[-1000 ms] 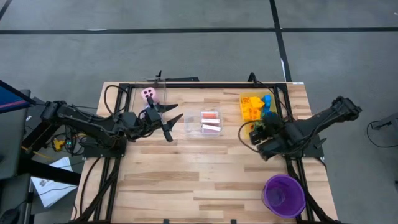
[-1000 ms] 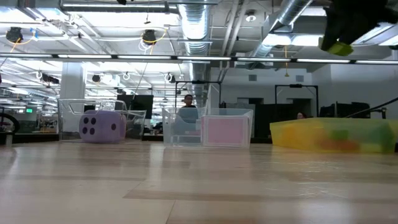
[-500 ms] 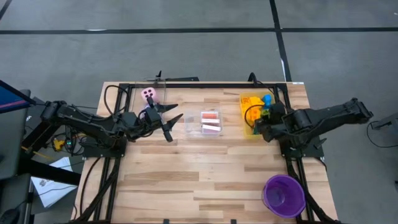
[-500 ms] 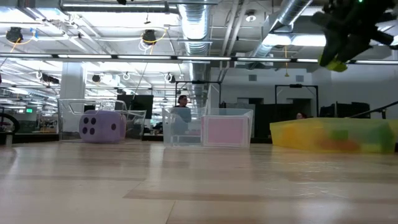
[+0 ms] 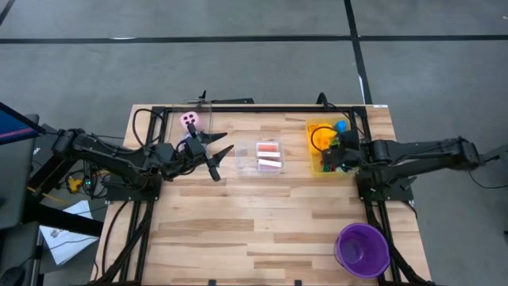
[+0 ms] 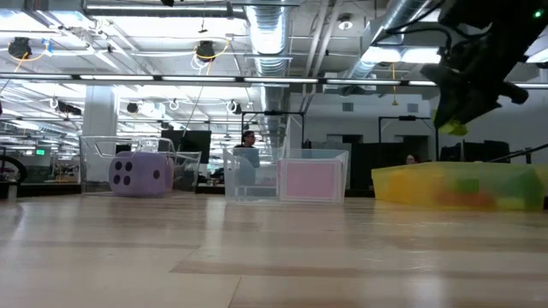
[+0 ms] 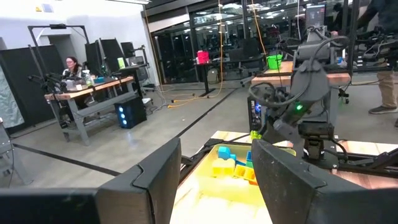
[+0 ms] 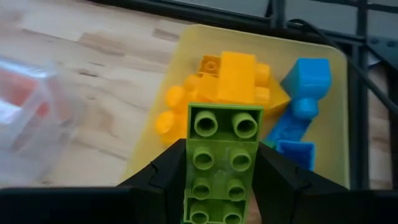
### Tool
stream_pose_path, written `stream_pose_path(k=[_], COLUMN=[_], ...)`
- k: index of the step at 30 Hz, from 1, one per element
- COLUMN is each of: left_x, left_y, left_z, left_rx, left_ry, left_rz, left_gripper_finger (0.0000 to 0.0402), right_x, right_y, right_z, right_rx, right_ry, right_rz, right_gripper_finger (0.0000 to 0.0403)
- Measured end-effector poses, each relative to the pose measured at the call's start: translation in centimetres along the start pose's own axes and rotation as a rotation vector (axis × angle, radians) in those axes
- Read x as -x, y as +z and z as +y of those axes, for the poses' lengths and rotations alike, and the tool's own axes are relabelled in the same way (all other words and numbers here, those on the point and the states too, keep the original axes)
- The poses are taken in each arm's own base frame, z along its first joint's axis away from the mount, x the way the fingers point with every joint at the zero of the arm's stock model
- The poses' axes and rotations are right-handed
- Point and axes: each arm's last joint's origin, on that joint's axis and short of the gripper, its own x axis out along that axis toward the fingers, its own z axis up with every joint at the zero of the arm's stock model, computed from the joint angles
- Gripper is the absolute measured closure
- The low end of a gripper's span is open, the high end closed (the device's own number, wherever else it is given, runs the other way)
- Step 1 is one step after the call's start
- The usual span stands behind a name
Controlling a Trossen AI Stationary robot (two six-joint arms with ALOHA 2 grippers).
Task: Pick & Place Toys
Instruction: Put the light green game piece into the yellow bin
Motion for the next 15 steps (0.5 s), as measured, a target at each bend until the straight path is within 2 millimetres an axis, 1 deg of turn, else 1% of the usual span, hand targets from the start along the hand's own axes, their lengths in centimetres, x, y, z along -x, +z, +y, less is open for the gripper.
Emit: stream_pose_path(k=[6, 15], left_x=[0.0, 0.0], left_y=[0.0, 0.1], left_z=[0.0, 0.0], left_rx=[0.0, 0.006], left_ry=[0.0, 0.001], left_rz=[0.0, -0.005], left_gripper_finger=[0.0211, 0.0211], right_x=[-1.3, -3.6], right_y=[-0.4, 0.1], right_z=[-0.9, -1.0], right_rx=[-0.014, -0.031], right_ry=[-0.061, -0.016], right_rz=[0.001, 0.017], right_gripper_finger=[0.0264, 0.0263])
